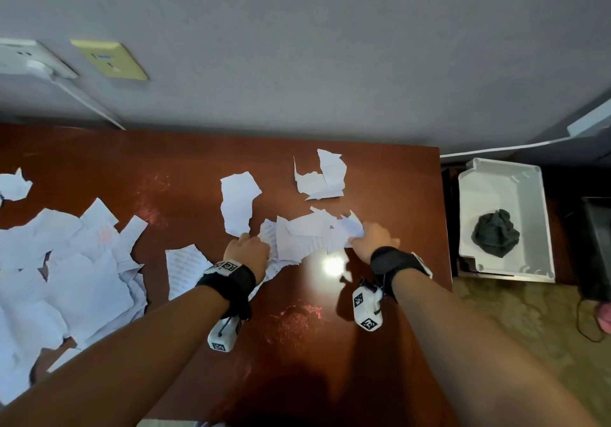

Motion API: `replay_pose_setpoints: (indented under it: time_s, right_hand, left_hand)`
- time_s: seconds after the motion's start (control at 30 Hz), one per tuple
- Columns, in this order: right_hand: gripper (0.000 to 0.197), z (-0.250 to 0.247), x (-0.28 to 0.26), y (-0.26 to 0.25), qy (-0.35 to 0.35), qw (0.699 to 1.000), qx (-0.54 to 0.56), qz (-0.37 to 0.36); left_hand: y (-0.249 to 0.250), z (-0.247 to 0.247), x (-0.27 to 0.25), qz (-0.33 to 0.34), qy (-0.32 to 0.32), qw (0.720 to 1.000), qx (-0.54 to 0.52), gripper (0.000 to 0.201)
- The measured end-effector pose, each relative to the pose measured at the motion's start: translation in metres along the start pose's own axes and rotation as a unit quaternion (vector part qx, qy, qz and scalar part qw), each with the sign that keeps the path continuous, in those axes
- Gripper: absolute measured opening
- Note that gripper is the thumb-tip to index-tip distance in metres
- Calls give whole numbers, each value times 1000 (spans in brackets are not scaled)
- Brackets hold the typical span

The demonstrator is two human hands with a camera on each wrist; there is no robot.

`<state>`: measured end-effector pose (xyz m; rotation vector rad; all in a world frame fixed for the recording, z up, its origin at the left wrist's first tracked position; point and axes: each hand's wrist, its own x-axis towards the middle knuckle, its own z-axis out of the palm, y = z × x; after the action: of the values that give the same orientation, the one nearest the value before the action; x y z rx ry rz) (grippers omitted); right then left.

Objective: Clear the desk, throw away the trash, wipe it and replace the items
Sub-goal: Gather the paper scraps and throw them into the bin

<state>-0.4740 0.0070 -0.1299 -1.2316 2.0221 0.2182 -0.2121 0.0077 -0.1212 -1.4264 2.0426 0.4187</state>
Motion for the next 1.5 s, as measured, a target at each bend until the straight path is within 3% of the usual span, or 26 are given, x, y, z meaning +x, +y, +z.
replay_pose_setpoints:
  time_s: [0.17,0.27,0.37,0.57,0.7,0.87,1.0,1.13,1.23,1.33,1.4,1.5]
  right_hand:
    - [45,-7,-21,0,27,999,26,-18]
    - [37,-12,-24,-9,53,996,22,-75]
    - [35,-11,-23,-27,53,986,37,-156]
    - [36,9,-19,-52,-6,970,-101,-220]
    - [45,22,-19,-55,7,960,-168,-226]
    - [57,34,-21,-57,14,976,-78,-201]
    - [56,38,-29,-53,-4,983,-29,-181]
    - [46,39,-36,-43,-27,985,-42,-165]
    - [40,30,-42,-35,-13,989,-16,-145]
    - [21,16,-43,-36,15,987,34,-155]
    - [12,7,-40,-42,26,986,67,-153]
    - [25,-1,-32,-59,21,984,63,-167]
  left_hand:
    - [-4,-25,-17,8,-9,997,-79,25]
    - [-10,-40,-20,35,-30,981,-189,28]
    - [-9,-48,-15,33,-6,963,-266,46]
    - [0,-39,10,8,14,973,-230,67]
    - [2,-23,27,-6,21,986,-166,62]
    - [1,-13,32,9,70,992,-106,44]
    - [-2,-12,32,29,96,992,-77,25]
    - [-8,-17,22,34,66,986,-152,4]
    - [-18,-23,13,15,46,963,-264,8]
    - [-27,-33,8,-2,69,945,-320,28]
    - [-35,-42,11,-13,92,938,-333,31]
    - [-48,-49,20,-33,107,949,-296,33]
